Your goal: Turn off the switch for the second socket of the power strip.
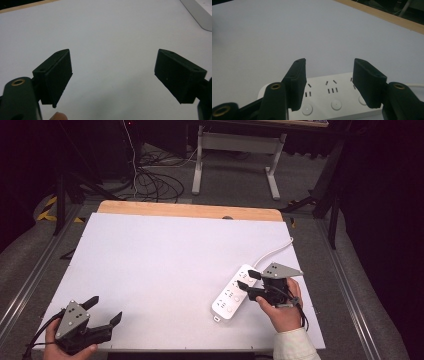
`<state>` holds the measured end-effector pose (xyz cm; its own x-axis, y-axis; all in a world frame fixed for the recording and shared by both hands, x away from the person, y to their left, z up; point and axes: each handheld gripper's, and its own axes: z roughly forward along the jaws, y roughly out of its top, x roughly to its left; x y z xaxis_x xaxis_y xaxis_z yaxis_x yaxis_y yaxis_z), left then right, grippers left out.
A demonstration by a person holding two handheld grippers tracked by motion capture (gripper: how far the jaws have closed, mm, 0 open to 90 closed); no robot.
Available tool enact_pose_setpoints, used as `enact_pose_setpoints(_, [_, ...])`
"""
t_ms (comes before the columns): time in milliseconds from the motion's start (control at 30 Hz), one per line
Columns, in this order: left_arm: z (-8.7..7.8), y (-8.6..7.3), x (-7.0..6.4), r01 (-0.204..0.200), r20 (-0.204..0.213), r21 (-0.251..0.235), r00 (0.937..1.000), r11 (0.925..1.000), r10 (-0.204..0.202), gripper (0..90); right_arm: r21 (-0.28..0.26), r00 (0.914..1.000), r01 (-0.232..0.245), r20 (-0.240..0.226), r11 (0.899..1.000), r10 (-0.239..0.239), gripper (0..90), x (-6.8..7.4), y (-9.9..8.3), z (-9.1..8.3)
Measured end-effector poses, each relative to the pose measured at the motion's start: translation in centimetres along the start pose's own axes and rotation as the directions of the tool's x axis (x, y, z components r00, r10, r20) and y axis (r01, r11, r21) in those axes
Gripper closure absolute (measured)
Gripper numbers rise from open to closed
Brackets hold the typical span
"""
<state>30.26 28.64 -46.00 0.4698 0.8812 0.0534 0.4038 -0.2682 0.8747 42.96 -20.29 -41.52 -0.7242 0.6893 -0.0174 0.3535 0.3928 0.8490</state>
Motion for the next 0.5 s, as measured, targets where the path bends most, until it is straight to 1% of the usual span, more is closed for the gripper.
enact_pose_setpoints(100, [0.0,0.0,0.0,0.0,0.0,0.0,1.0,1.0,0.0,15.3,-0.005,1.0,0.003,-0.004,1.0,-0.003,41.8,0.0,0.0,-0.3])
enact_pose_setpoints(133, [0.0,0.0,0.0,0.0,0.0,0.001,1.0,1.0,0.0,15.3,-0.012,0.9999,0.013,-0.01,1.0,-0.013,37.5,0.0,0.0,-0.5])
enact_pose_setpoints(167, [0.0,0.0,0.0,0.0,0.0,0.0,1.0,1.0,0.0,15.3,-0.012,0.9999,0.013,-0.01,1.0,-0.013,37.5,0.0,0.0,-0.5])
enact_pose_setpoints(200, [0.0,0.0,0.0,0.0,0.0,0.0,1.0,1.0,0.0,15.3,-0.012,0.9998,0.012,-0.016,1.0,-0.012,34.3,0.0,0.0,-0.6])
enact_pose_setpoints(233, [0.0,0.0,0.0,0.0,0.0,0.0,1.0,1.0,0.0,15.3,-0.011,0.9997,0.023,0.0,1.0,-0.023,28.5,0.2,-0.1,-0.8])
enact_pose_setpoints(267, [0.0,0.0,0.0,0.001,0.001,0.0,1.0,1.0,-0.001,15.3,-0.011,0.9997,0.023,0.0,1.0,-0.023,28.5,0.2,-0.1,-0.8])
enact_pose_setpoints(367, [0.0,0.0,0.0,0.007,0.004,-0.004,1.0,1.0,-0.007,15.3,-0.019,0.9998,0.019,-0.002,1.0,-0.019,20.0,0.3,-0.2,-1.2])
enact_pose_setpoints(467, [-0.1,0.0,0.0,0.002,0.004,-0.004,1.0,1.0,-0.002,15.2,-0.04,0.9997,0.013,-0.019,0.999,-0.013,14.6,0.3,-0.5,-1.8])
enact_pose_setpoints(500, [-0.1,0.0,0.0,0.002,0.004,-0.005,1.0,1.0,-0.002,15.2,-0.055,0.9992,0.013,-0.038,0.998,-0.016,10.7,0.3,-0.9,-2.3])
